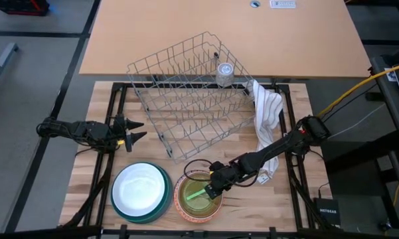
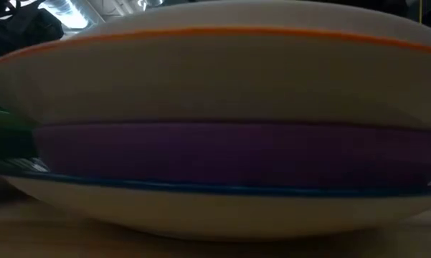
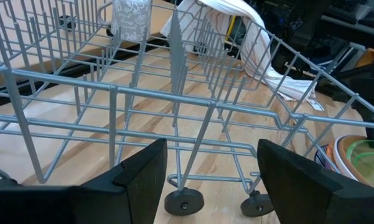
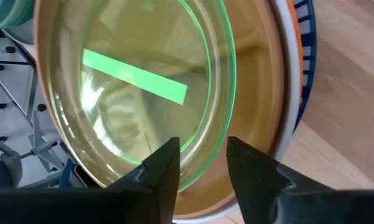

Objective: Sort dishes
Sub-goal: Put the green plate into the dish rack

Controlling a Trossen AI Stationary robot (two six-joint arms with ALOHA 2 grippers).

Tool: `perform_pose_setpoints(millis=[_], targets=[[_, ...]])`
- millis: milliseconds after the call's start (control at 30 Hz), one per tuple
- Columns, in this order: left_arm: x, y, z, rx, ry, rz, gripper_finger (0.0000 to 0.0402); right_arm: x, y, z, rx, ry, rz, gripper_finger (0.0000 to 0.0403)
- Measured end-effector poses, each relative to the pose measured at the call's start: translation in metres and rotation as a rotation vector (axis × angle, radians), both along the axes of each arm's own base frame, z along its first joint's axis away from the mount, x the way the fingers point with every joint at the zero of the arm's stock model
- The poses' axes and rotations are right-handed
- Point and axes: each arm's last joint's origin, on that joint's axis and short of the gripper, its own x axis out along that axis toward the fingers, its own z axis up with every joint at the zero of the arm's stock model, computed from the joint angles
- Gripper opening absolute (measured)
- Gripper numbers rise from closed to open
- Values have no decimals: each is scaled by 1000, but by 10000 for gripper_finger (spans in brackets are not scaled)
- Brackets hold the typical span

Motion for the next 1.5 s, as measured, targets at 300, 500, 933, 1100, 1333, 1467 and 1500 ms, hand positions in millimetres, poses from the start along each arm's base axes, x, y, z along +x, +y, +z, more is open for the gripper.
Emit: perform_pose_setpoints(millis=[300,500,933,1100,1333,1467,1500], targets=[[0,0,0,0,1,0,237,0,0,-1,-2,1,0,26],[0,0,0,-1,-4,0,237,2,0,1,3,-3,3,15],[5,-8,33,63,-305,-264,237,8,3,32,-54,3,73,12],[5,-13,45,160,-407,-432,237,8,0,50,-129,42,90,5],[20,-20,55,315,-475,-556,237,18,-14,83,-180,9,118,6],[36,-25,60,458,-514,-606,237,26,-30,105,-214,-46,154,4],[40,-27,61,495,-523,-611,237,28,-35,111,-226,-57,164,4]])
